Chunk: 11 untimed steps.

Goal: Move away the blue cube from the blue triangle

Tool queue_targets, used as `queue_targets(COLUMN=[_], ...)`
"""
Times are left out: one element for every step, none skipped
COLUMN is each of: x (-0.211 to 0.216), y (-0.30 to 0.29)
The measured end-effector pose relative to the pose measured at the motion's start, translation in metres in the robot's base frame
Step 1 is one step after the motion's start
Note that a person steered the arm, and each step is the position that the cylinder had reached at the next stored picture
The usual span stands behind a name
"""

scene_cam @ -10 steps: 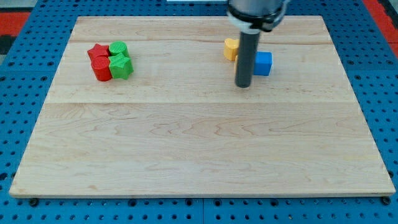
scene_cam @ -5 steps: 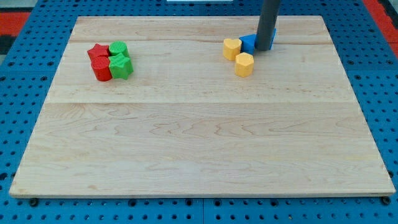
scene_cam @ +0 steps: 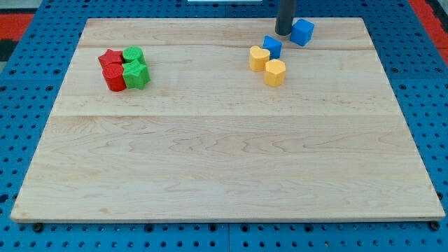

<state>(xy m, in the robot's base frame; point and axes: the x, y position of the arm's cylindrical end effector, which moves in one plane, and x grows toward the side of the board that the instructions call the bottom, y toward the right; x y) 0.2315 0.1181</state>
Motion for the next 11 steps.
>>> queue_targets(x=[0.009, 0.028, 0.029, 0.012, -0.007, -0.008, 0.018, 0.037, 0.041, 0.032, 0.015], y=[-0.019, -0.020, -0.011, -0.007, 0.006, 0.001, -0.020, -0.021, 0.003, 0.012, 0.019])
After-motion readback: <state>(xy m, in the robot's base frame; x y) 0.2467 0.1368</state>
